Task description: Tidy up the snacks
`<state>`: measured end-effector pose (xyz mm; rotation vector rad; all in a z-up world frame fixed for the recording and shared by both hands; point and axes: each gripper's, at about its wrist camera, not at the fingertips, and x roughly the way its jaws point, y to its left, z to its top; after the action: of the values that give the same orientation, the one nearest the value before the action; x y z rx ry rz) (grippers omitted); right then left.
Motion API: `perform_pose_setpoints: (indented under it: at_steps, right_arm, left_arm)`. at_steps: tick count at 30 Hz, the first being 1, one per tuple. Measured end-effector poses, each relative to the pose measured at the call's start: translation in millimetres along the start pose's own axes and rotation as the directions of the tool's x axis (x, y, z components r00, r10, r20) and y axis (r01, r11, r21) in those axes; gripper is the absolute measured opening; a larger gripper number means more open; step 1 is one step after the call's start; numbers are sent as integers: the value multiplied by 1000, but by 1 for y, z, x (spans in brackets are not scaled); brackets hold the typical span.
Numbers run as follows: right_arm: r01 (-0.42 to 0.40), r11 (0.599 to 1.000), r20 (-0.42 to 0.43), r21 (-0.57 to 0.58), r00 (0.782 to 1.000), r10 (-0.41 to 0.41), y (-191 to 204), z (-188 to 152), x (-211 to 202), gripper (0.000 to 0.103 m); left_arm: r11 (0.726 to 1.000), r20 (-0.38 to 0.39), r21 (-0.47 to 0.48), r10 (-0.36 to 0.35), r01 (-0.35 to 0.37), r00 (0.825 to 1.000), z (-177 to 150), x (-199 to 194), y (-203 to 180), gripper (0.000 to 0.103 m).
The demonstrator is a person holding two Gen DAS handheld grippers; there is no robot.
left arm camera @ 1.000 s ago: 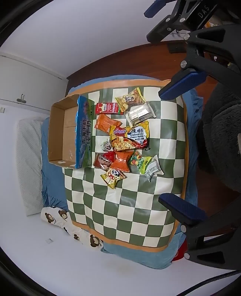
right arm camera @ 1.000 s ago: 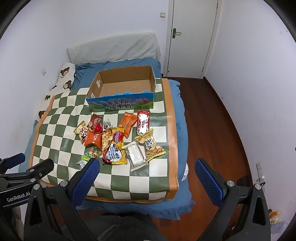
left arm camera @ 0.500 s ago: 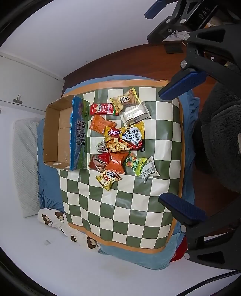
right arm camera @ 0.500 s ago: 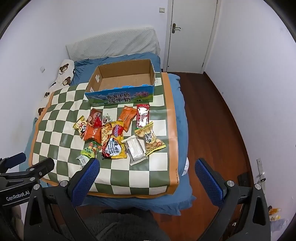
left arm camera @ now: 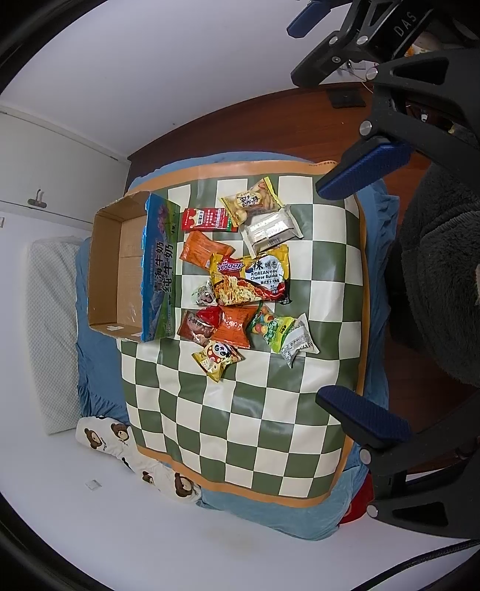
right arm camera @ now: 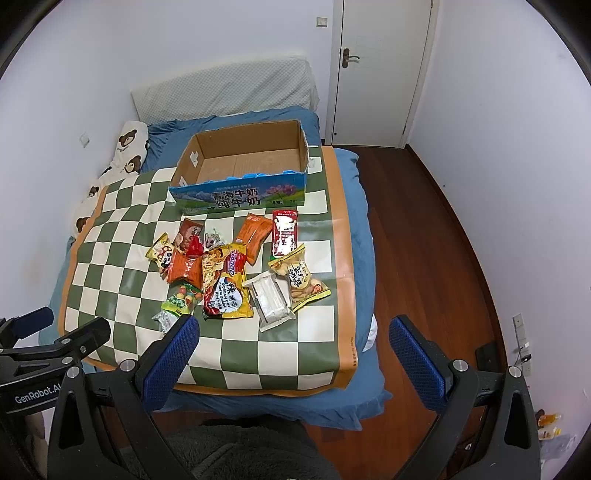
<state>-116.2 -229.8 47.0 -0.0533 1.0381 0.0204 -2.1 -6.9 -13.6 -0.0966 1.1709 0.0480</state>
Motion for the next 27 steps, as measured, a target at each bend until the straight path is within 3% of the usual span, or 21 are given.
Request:
perform_pose_setpoints:
  at_steps: [27]
  right_arm:
    - [3,1000,8,3,1000,-3,-1,6,-5,103]
  left_arm:
    - [1000,3,-3,-2,2,1000,1,0,-1,103]
